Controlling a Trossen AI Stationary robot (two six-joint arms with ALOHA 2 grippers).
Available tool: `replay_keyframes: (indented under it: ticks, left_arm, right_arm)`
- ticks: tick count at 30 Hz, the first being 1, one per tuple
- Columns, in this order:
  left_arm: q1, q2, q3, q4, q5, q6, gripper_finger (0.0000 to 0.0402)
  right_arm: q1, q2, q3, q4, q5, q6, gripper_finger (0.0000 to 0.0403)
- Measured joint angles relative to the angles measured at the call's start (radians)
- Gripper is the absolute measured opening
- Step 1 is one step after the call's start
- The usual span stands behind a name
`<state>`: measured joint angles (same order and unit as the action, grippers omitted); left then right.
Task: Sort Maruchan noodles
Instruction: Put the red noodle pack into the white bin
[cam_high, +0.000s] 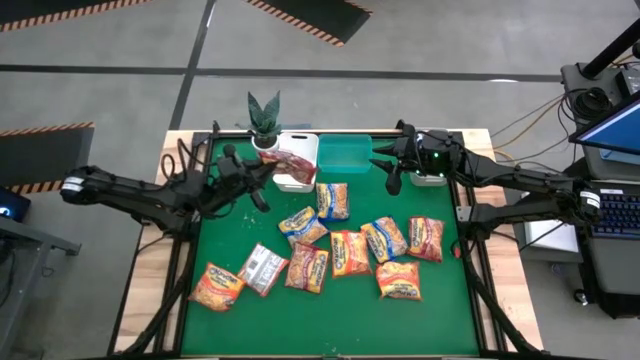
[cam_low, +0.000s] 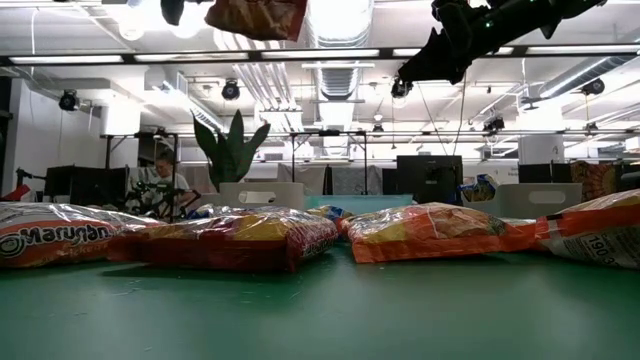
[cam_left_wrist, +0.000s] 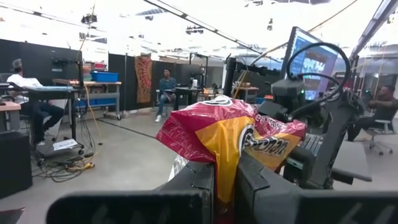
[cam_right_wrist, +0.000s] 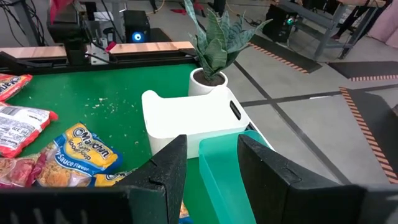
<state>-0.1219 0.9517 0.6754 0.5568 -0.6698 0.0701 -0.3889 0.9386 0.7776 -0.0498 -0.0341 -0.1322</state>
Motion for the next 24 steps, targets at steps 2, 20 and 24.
replay_keyframes:
  ticks: [2, 20, 24]
  left_arm:
    - [0.0, -0.006, 0.0, 0.0, 0.0, 0.0, 0.0002]
    - [0.0, -0.039, -0.129, 0.192, 0.041, 0.025, 0.0002]
    - [0.0, -0.048, -0.172, 0.26, 0.043, 0.027, 0.0002]
  right_arm:
    - [0.0, 0.0, 0.0, 0.0, 0.0, 0.0, 0.0132]
    - [0.0, 0.0, 0.0, 0.0, 0.0, -0.003, 0.0132]
    - [0.0, 0.0, 0.0, 0.0, 0.0, -0.005, 0.0132]
